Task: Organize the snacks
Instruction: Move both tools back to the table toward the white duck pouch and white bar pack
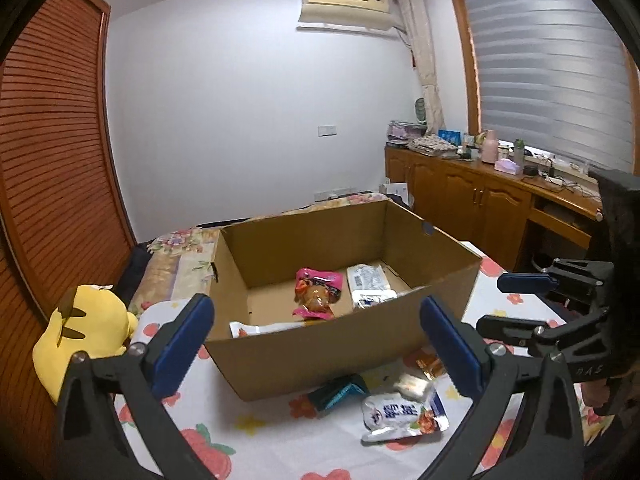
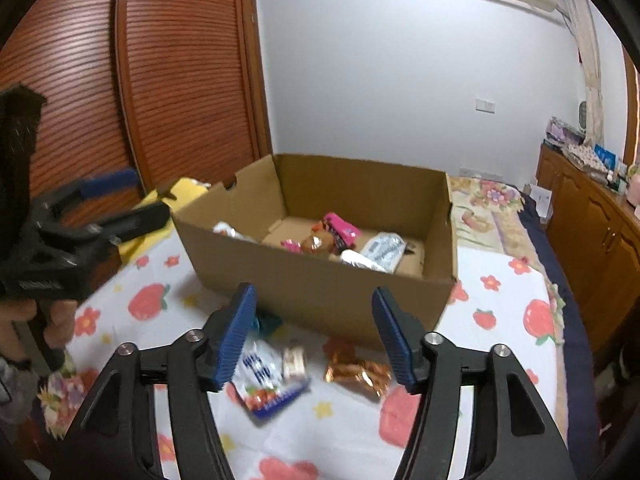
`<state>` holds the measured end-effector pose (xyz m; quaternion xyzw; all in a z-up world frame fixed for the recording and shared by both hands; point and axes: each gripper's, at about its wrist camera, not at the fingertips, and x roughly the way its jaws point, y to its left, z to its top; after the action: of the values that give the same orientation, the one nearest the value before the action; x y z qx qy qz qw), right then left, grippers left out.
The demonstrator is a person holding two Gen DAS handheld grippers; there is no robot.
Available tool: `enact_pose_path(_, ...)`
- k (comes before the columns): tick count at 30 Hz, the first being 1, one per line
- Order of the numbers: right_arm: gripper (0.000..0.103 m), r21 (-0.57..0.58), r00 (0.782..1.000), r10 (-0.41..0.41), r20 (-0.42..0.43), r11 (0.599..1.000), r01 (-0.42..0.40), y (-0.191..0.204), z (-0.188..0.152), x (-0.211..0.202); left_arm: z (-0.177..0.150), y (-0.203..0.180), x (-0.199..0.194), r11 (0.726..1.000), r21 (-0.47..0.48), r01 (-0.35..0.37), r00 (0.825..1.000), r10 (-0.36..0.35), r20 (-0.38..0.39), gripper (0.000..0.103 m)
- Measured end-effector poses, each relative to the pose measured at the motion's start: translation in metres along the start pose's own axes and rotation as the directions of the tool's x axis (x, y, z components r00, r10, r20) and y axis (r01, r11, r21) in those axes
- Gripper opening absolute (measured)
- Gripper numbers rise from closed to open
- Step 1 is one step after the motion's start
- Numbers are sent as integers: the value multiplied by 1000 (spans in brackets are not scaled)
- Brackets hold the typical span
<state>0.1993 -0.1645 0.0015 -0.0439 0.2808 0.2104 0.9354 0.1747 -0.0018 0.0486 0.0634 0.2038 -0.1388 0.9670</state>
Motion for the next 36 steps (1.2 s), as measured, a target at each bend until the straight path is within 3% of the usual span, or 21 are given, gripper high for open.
enact_pose_path(5,70,-1,999,-13,-34,1000,13,-7,-22,0,-18,-10,1,999,19,40,998,-39,-39,103)
enact_pose_path(13,70,16,996,7,-93,1000,-6,-14,-39,18,-59,-20,11,996,-30,79,990,-82,-114,103)
enact_pose_path(21,48,6,981,73,-181,997,-73,-1,-41,59,-88,-21,20,994,-66,90,980,-100,-170,103)
enact_pose_path(36,40,-20,947,84,-311,995,-95,12,-53,112,-110,-11,33,987,-136,83,950,-120,-288,103)
